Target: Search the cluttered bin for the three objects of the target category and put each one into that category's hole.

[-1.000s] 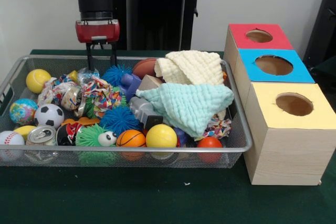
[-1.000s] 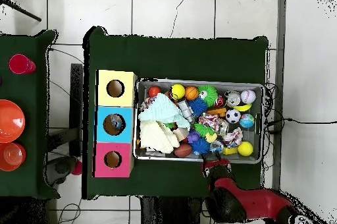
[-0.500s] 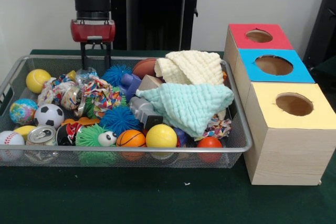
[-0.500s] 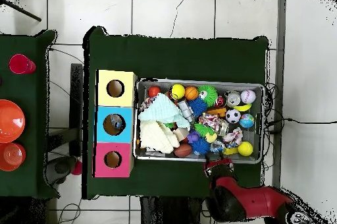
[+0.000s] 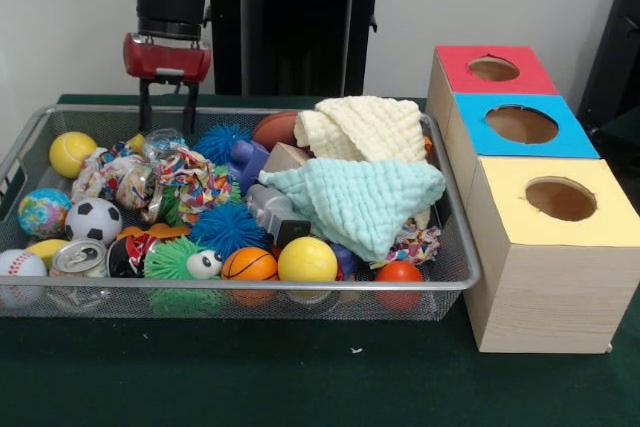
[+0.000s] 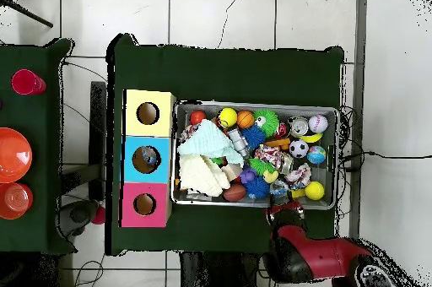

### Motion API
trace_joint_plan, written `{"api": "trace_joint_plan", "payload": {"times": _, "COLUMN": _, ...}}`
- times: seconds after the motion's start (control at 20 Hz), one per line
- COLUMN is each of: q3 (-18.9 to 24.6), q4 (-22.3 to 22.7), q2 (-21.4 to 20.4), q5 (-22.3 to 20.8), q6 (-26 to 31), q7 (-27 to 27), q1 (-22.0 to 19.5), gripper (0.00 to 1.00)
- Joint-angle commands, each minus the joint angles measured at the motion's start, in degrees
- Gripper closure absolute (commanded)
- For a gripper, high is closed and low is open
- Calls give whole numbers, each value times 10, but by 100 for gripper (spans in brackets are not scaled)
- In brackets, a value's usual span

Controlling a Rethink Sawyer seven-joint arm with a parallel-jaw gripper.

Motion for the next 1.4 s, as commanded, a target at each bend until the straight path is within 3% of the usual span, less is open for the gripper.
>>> {"api": "trace_joint_plan", "payload": {"times": 0.05, "q3": -90, "q4": -98, "q2": 50, "q5": 72, "q6": -97, "q7": -36, "q1": 47, "gripper": 0}}
{"api": "trace_joint_plan", "payload": {"times": 0.2, "q3": -108, "q4": -106, "q2": 63, "q5": 81, "q6": -107, "q7": -34, "q1": 59, "gripper": 0}}
{"api": "trace_joint_plan", "payload": {"times": 0.35, "q3": -99, "q4": -105, "q2": 59, "q5": 71, "q6": -103, "q7": 1, "q1": 52, "gripper": 0}}
{"api": "trace_joint_plan", "payload": {"times": 0.45, "q3": -61, "q4": -100, "q2": 47, "q5": 39, "q6": -81, "q7": 51, "q1": 25, "gripper": 0}}
{"api": "trace_joint_plan", "payload": {"times": 0.7, "q3": 18, "q4": -81, "q2": 17, "q5": -28, "q6": -43, "q7": 112, "q1": -19, "gripper": 0}}
{"api": "trace_joint_plan", "payload": {"times": 1.05, "q3": 87, "q4": -55, "q2": -19, "q5": -68, "q6": -33, "q7": 150, "q1": -69, "gripper": 0}}
{"api": "trace_joint_plan", "payload": {"times": 1.2, "q3": 163, "q4": -25, "q2": -35, "q5": -84, "q6": 41, "q7": 173, "q1": -125, "gripper": 0}}
{"api": "trace_joint_plan", "payload": {"times": 1.4, "q3": 243, "q4": 14, "q2": -45, "q5": -67, "q6": 119, "q7": 142, "q1": -188, "gripper": 0}}
